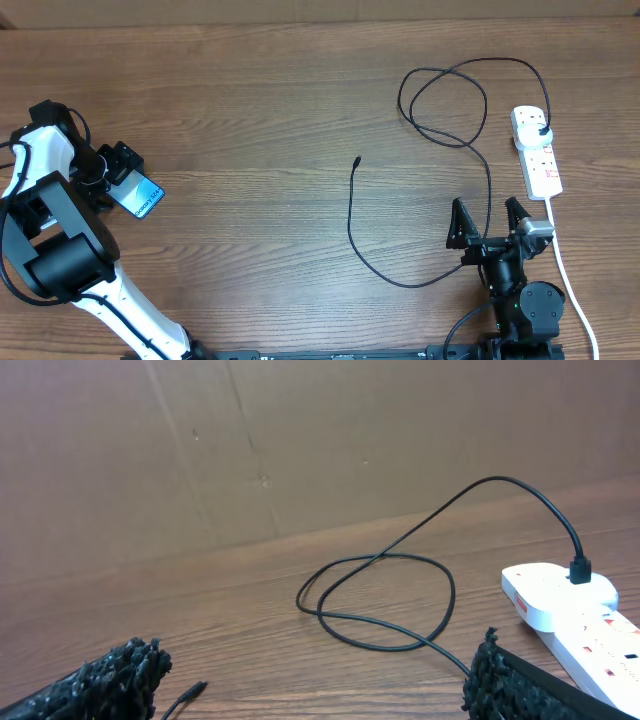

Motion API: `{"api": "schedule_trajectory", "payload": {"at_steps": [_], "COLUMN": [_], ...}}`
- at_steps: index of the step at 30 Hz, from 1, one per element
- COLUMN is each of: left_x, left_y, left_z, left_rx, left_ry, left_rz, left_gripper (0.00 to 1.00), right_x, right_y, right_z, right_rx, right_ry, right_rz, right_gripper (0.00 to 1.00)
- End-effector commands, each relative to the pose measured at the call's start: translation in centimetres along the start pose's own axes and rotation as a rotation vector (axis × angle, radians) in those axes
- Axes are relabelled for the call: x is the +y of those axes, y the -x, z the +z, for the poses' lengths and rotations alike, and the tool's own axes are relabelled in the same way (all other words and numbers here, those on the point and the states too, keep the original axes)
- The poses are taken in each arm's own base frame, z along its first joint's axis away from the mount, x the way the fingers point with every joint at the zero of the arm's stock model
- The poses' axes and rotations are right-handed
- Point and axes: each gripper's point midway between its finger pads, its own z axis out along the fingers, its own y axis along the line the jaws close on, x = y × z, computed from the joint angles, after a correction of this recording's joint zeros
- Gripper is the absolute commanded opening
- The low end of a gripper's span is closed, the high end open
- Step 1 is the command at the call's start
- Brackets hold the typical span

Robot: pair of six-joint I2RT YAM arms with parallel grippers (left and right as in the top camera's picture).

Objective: Plug charger to phone and switch on socket

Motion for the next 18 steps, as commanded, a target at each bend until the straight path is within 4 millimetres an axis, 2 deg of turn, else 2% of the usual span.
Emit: {"api": "schedule_trajectory", "payload": {"at_steps": [1, 18], "left_x": [0.5, 1.4], "left_y": [-0.5, -1.4], "left_z": [1.9, 2.3], "left_rx": [0.040, 0.083], "left_ry": [0.040, 0.081], "left_rz": [-0.020, -0.025], "left_gripper": [1.00, 0.97], "right_x": [-0.1, -0.1], "right_y": [-0.3, -0.3], "right_z": [0.0, 0.0], "right_rx": [-0.001, -0.001], "right_ry": [-0.007, -0.007], "right_rz": [0.003, 0.003], "right_gripper": [1.00, 1.00]}}
